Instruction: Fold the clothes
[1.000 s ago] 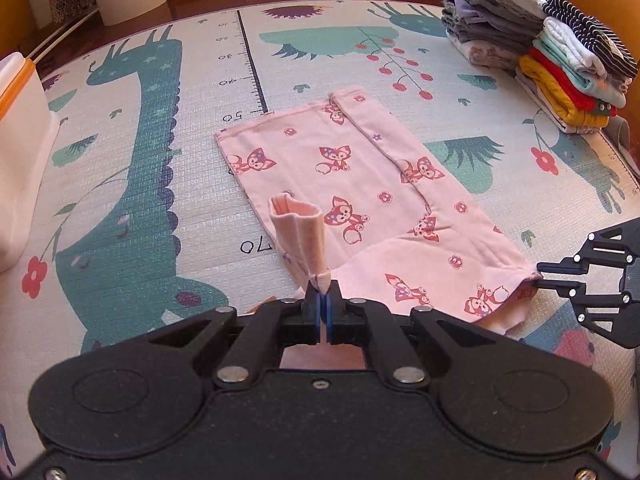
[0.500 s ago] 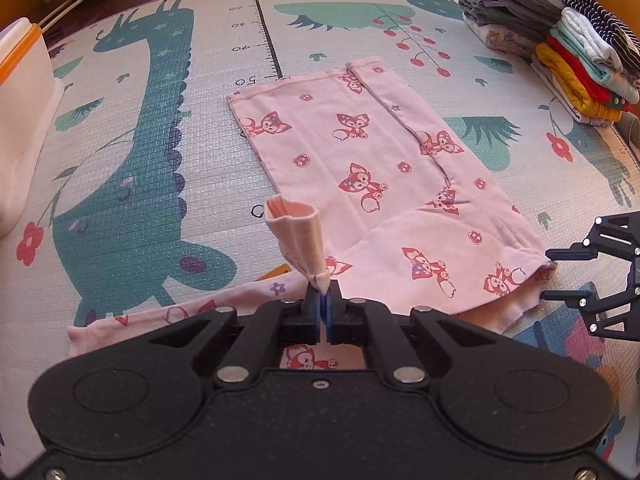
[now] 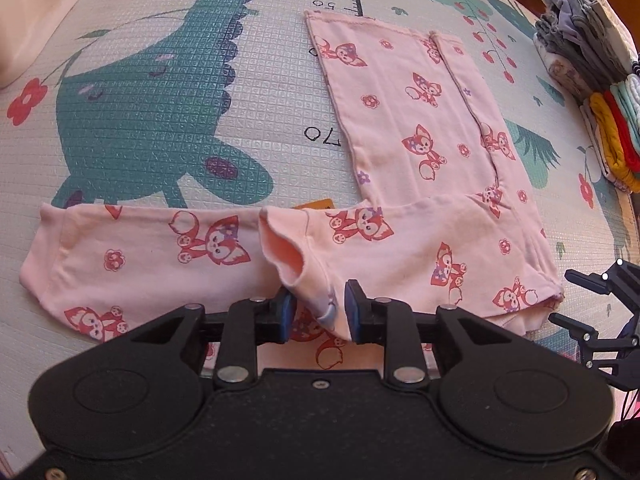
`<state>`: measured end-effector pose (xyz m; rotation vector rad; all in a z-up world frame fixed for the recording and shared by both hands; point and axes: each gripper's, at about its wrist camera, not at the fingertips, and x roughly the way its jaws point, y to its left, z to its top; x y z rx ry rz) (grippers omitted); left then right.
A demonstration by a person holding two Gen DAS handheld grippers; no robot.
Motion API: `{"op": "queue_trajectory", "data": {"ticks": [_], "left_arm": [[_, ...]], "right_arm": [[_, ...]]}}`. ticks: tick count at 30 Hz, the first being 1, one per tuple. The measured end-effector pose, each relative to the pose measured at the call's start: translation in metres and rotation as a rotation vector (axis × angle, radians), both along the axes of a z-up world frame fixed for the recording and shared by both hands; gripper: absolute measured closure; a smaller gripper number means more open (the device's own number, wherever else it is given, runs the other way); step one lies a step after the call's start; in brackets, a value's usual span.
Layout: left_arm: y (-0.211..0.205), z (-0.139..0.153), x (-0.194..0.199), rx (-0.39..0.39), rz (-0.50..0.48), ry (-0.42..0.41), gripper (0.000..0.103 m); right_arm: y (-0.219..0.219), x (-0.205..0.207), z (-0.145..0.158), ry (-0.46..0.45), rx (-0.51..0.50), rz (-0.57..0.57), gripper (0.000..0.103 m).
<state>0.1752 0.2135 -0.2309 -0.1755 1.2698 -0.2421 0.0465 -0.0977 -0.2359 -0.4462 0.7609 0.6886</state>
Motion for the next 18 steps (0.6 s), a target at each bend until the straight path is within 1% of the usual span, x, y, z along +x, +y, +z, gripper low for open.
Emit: {"op": "queue_trajectory", "data": {"ticks": [1, 2, 6, 12, 13, 15, 16, 18], "left_arm": [[0.003, -0.002, 0.002, -0.006, 0.013, 0.007, 0.067], [0.005, -0.003, 0.004, 0.0, 0.017, 0.011, 0.067], [0.005, -0.009, 0.004, 0.024, -0.017, 0.031, 0.068], [0.017, -0.014, -0.007, -0.003, -0.017, 0.068, 0.068], [0.02, -0.014, -0.009, -0.01, -0.012, 0.069, 0.068], [0.024, -0.014, -0.011, -0.026, -0.002, 0.067, 0.068], [0.026, -0.013, -0.012, -0.034, 0.002, 0.066, 0.068], [0.025, -0.012, -0.013, -0.022, -0.009, 0.048, 0.07]], "right_arm": [[0.0, 0.0, -0.001, 0.003, -0.001, 0.002, 0.059], [0.001, -0.001, -0.002, 0.004, -0.002, 0.005, 0.059], [0.003, -0.004, -0.001, -0.005, 0.002, 0.02, 0.059], [0.005, -0.004, -0.004, 0.009, -0.005, 0.033, 0.058], [0.005, -0.004, -0.005, 0.016, -0.009, 0.035, 0.058], [0.006, -0.004, -0.008, 0.028, -0.017, 0.041, 0.053], [0.006, -0.003, -0.009, 0.033, -0.019, 0.042, 0.053], [0.006, -0.002, -0.007, 0.033, -0.01, 0.035, 0.054]]}}
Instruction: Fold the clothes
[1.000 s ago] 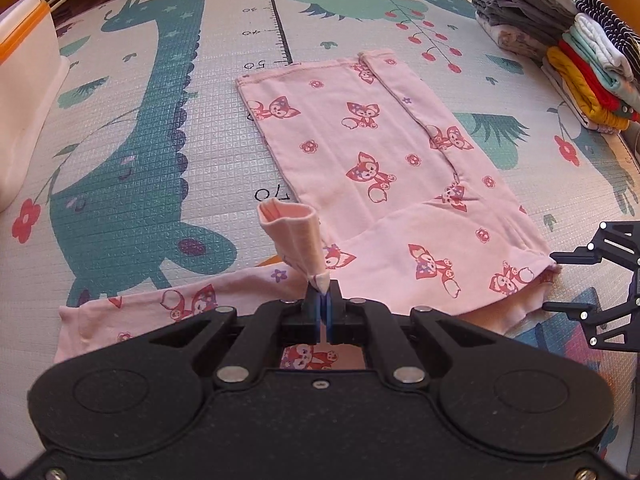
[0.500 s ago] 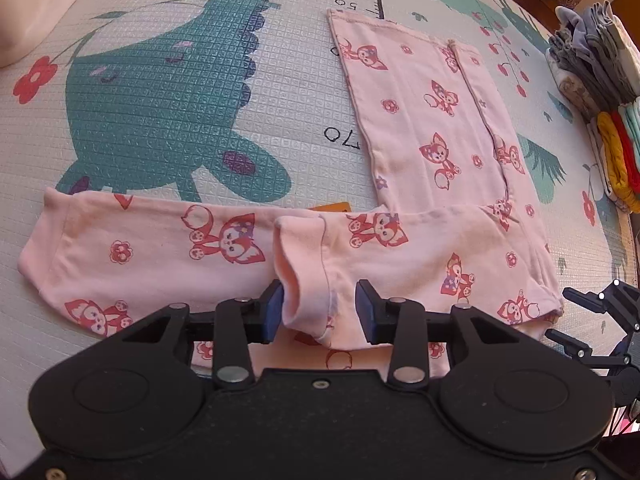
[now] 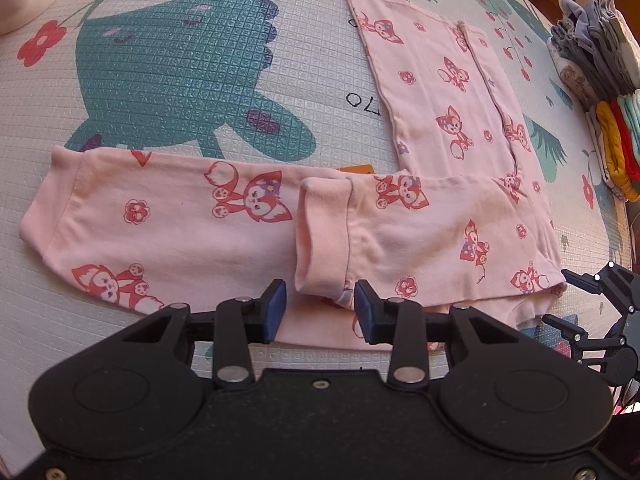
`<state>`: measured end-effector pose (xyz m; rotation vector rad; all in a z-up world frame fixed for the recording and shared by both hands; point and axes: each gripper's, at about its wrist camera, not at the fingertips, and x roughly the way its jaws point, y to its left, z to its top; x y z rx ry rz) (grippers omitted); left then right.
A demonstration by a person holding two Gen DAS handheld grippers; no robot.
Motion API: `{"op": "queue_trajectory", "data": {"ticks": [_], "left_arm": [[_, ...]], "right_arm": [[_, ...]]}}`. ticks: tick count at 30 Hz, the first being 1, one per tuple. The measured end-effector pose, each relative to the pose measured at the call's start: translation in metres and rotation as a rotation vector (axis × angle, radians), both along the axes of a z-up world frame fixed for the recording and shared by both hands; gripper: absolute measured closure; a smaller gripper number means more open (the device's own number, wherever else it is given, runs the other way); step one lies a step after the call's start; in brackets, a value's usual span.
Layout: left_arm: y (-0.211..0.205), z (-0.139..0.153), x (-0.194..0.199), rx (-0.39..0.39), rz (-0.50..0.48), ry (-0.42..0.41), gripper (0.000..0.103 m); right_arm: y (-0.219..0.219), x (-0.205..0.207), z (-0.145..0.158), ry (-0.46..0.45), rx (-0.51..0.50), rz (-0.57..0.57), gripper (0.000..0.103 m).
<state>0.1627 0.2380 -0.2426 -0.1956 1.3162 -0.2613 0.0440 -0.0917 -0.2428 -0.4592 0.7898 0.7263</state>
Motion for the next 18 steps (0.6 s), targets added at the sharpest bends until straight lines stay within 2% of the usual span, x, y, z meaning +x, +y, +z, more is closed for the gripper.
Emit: {"op": "queue_trajectory", "data": {"ticks": [1, 3, 4, 6, 10, 18], "left_arm": [[-0.002, 0.001, 0.0, 0.014, -0.01, -0.012, 0.077], [-0.002, 0.001, -0.001, 0.012, -0.006, -0.014, 0.082], [-0.003, 0.001, -0.001, 0.017, -0.011, -0.017, 0.09], [-0.006, 0.003, -0.003, 0.034, -0.031, -0.028, 0.096], [-0.02, 0.015, -0.004, 0.059, -0.102, -0.065, 0.1], [-0.073, 0.063, 0.024, -0.067, -0.182, -0.172, 0.1]], "right_arm": [[0.0, 0.0, 0.001, -0.004, 0.003, -0.003, 0.054], [-0.001, 0.0, 0.003, -0.023, 0.008, -0.004, 0.054], [-0.001, 0.001, 0.004, -0.029, 0.012, -0.004, 0.054], [-0.002, 0.001, 0.005, -0.035, 0.014, -0.002, 0.054], [-0.004, 0.003, -0.003, -0.001, 0.017, -0.017, 0.054], [-0.005, 0.004, -0.001, -0.037, 0.031, -0.046, 0.054]]}}
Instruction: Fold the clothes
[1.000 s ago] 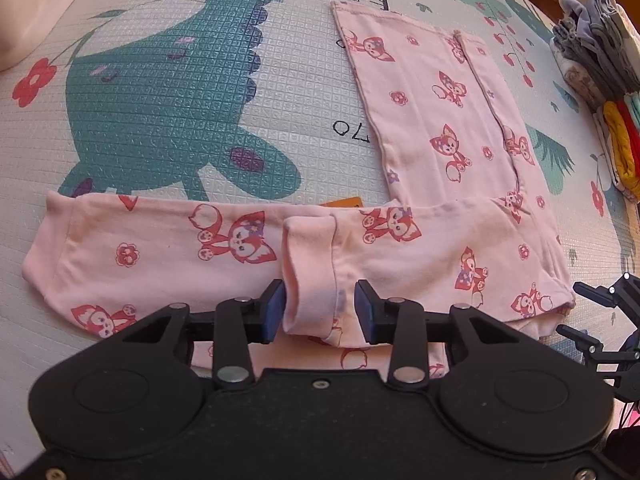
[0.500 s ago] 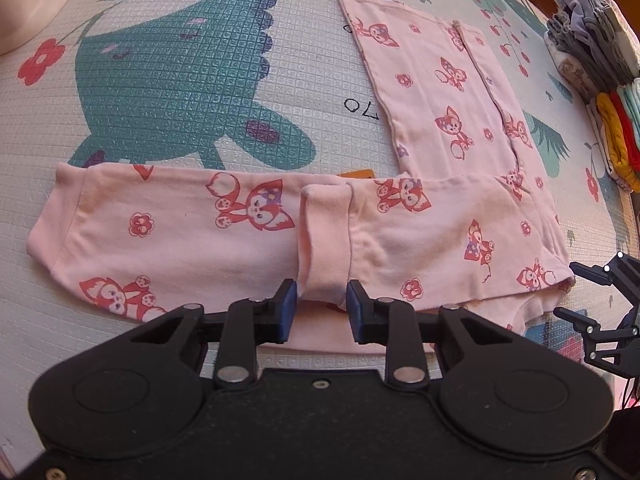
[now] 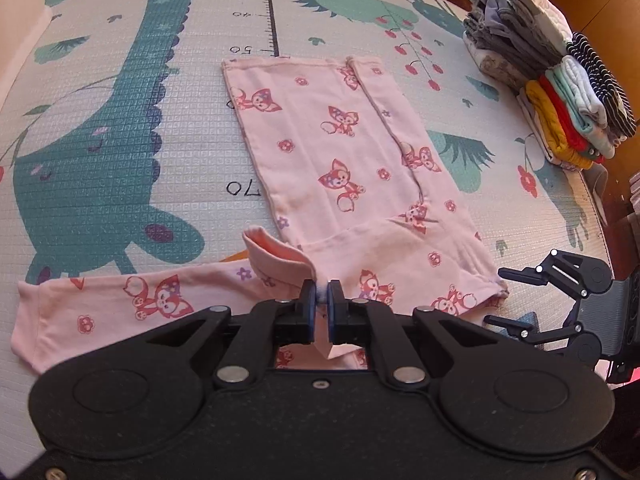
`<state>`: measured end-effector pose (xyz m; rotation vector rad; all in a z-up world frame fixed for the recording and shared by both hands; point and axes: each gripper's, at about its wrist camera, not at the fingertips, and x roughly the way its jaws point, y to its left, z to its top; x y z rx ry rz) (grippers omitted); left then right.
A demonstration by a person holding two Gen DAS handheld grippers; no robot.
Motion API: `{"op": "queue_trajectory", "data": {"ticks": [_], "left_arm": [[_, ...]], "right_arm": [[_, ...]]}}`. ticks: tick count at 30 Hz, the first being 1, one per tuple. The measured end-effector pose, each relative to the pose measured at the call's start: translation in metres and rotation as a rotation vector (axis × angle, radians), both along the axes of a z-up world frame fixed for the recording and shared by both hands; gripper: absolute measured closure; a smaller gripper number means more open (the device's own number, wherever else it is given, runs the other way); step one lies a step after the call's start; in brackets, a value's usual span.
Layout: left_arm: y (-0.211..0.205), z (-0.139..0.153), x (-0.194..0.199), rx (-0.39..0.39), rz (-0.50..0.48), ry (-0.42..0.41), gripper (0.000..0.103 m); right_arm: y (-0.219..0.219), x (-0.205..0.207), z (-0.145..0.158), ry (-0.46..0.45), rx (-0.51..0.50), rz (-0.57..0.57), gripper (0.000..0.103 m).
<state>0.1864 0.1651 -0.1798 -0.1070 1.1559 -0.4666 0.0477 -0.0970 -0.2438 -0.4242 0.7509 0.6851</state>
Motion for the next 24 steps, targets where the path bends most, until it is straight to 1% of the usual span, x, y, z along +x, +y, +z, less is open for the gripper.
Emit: {"op": "queue_trajectory", "data": {"ticks": [4, 9, 19, 24], "left_arm": [[-0.037, 0.02, 0.017, -0.058, -0.037, -0.053, 0.1], [-0.071, 0.028, 0.045, -0.081, -0.06, -0.098, 0.1], [-0.108, 0.025, 0.099, -0.035, -0.038, -0.166, 0.1], [-0.123, 0.018, 0.119, -0.016, -0.023, -0.178, 0.1]], "right_arm": [[0.0, -0.001, 0.0, 0.001, 0.018, 0.01, 0.054], [-0.002, -0.002, -0.002, 0.033, 0.037, 0.006, 0.054], [-0.012, 0.0, -0.002, 0.054, 0.078, -0.01, 0.054], [-0.015, 0.002, -0.001, 0.062, 0.099, -0.011, 0.054]]}}
